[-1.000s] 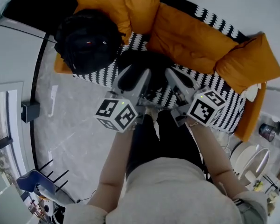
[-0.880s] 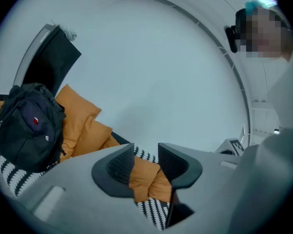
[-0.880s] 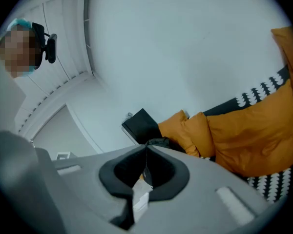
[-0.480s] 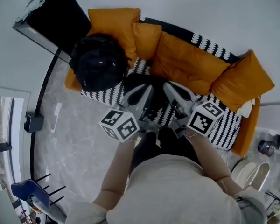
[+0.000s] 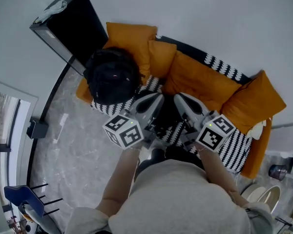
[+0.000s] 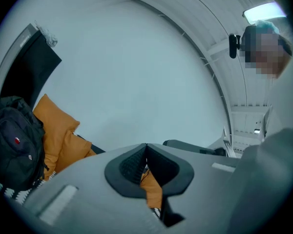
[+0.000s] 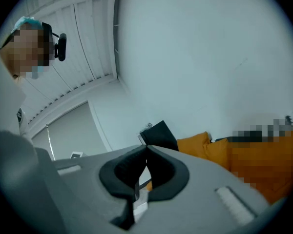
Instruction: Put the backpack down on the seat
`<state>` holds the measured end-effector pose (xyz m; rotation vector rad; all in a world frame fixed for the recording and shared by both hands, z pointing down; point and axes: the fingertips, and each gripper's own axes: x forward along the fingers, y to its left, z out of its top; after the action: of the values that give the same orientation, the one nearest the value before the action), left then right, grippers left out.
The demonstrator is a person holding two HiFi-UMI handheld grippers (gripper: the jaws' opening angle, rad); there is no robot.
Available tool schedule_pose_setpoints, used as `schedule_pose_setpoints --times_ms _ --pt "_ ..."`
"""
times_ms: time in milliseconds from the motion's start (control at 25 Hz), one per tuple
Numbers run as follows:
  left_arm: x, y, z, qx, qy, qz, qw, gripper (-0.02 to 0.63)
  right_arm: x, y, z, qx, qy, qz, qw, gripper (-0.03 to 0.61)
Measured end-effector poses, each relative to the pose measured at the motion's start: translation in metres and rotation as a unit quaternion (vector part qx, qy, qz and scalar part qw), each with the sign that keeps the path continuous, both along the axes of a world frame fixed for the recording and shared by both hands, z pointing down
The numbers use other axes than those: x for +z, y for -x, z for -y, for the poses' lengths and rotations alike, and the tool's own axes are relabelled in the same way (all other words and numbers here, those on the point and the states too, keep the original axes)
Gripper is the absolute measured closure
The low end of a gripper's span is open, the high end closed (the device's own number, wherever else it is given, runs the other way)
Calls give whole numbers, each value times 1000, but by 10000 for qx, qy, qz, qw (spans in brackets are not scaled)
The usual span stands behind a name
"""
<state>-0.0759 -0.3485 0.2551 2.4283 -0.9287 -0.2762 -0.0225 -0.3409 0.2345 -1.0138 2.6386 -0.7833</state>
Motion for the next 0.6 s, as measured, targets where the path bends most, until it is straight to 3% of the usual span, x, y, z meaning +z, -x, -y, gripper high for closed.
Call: schedule_pose_setpoints --times_ms 600 --pt "-6 -12 0 141 -60 535 9984 606 -8 9 -4 -424 -165 -12 9990 575"
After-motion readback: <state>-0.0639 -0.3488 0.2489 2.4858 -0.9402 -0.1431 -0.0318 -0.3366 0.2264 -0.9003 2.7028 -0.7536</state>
